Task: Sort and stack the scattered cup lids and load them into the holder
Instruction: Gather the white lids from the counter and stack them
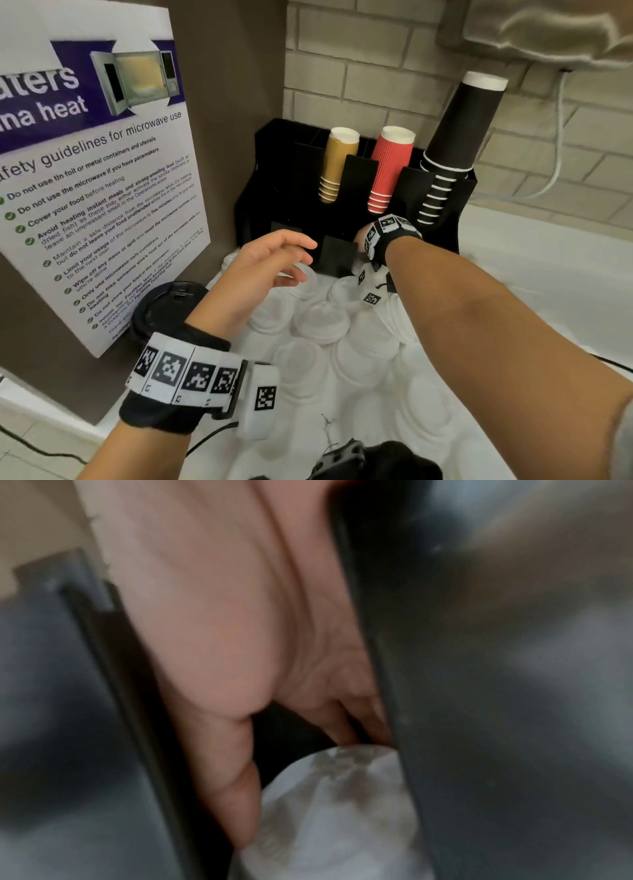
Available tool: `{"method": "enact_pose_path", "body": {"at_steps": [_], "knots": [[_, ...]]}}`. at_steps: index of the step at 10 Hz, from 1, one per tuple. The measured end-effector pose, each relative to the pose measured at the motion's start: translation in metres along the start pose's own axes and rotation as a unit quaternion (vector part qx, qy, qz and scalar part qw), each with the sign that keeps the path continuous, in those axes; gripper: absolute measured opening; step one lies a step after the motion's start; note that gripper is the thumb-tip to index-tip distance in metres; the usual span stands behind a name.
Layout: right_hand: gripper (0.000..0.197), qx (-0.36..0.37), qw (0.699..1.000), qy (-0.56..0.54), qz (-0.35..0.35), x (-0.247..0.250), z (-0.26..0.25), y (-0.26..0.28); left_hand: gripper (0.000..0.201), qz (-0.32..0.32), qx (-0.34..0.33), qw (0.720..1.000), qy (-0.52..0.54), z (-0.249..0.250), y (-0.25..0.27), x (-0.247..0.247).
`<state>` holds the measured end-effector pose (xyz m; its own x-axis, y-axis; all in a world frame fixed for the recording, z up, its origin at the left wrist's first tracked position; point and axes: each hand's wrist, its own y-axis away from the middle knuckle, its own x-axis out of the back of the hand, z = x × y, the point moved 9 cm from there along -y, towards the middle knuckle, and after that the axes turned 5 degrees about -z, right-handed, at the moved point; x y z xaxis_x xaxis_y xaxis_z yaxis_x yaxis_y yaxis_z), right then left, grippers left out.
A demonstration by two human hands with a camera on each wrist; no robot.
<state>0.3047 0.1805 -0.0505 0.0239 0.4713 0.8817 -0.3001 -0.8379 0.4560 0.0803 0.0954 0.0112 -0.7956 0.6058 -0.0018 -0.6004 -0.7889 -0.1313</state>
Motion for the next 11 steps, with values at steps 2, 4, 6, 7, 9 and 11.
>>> {"method": "enact_pose_path", "body": {"at_steps": [2, 4, 6, 7, 9, 11], "knots": [[0.038, -0.003, 1.0, 0.019, -0.021, 0.009, 0.004, 0.016, 0.033, 0.0, -0.005, 1.0, 0.004, 0.001, -0.003, 0.005], [0.026, -0.008, 0.999, 0.046, -0.004, 0.015, 0.011, 0.026, 0.03, -0.013, -0.017, 1.0, 0.013, 0.002, -0.002, 0.0], [0.041, -0.014, 0.989, -0.052, 0.136, 0.062, 0.015, 0.056, 0.022, 0.018, -0.015, 0.999, 0.022, 0.004, -0.002, -0.001], [0.041, -0.04, 0.981, -0.107, 0.156, 0.09, 0.029, 0.086, 0.022, 0.07, -0.002, 0.997, 0.035, 0.001, -0.004, 0.005], [0.029, 0.184, 0.922, -0.307, 0.145, 0.08, -0.02, 0.164, 0.058, 0.107, 0.065, 0.977, 0.174, -0.013, -0.004, -0.003], [0.029, 0.292, 0.868, -0.401, -0.005, 0.02, -0.072, 0.177, 0.047, -0.036, 0.088, 0.886, 0.454, -0.021, 0.014, -0.036]]}}
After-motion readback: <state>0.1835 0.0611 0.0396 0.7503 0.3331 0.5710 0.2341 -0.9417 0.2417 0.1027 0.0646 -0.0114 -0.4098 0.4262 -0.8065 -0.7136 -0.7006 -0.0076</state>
